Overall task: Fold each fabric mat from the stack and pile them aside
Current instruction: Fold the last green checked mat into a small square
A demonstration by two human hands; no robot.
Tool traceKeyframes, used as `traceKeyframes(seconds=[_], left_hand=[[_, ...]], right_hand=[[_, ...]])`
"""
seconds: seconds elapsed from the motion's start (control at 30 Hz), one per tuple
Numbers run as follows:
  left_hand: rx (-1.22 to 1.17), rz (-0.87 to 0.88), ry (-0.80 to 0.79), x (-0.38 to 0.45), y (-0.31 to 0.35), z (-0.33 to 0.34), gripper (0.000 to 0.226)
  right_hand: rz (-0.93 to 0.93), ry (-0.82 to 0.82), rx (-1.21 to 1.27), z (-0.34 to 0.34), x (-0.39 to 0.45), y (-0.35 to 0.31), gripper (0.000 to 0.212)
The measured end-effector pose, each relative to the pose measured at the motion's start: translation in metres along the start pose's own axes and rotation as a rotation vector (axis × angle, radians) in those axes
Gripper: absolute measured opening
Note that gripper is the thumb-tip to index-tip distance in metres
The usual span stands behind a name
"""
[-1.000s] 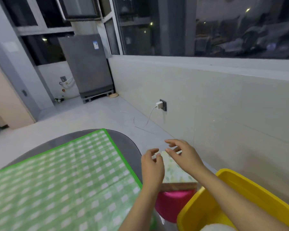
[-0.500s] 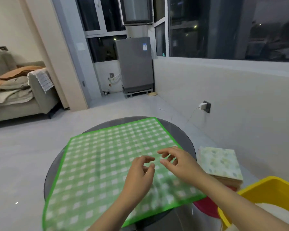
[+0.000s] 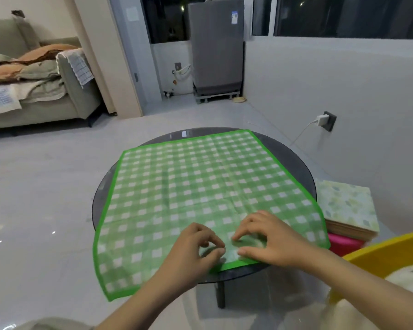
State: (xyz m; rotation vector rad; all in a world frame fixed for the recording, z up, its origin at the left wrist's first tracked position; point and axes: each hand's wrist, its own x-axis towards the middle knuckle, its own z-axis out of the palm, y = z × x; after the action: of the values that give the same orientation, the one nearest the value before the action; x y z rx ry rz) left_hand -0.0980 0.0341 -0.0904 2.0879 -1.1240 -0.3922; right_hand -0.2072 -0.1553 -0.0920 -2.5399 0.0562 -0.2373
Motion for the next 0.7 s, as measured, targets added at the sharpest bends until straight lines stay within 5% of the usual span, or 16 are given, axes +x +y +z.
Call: traceKeyframes(seconds=[0.7], left_hand=[[0.066, 0.022, -0.036, -0.015, 0.006, -0.006, 0.017]], right_hand=[[-0.047, -0.031, 0.100, 0.006, -0.008, -0.011, 0.016]])
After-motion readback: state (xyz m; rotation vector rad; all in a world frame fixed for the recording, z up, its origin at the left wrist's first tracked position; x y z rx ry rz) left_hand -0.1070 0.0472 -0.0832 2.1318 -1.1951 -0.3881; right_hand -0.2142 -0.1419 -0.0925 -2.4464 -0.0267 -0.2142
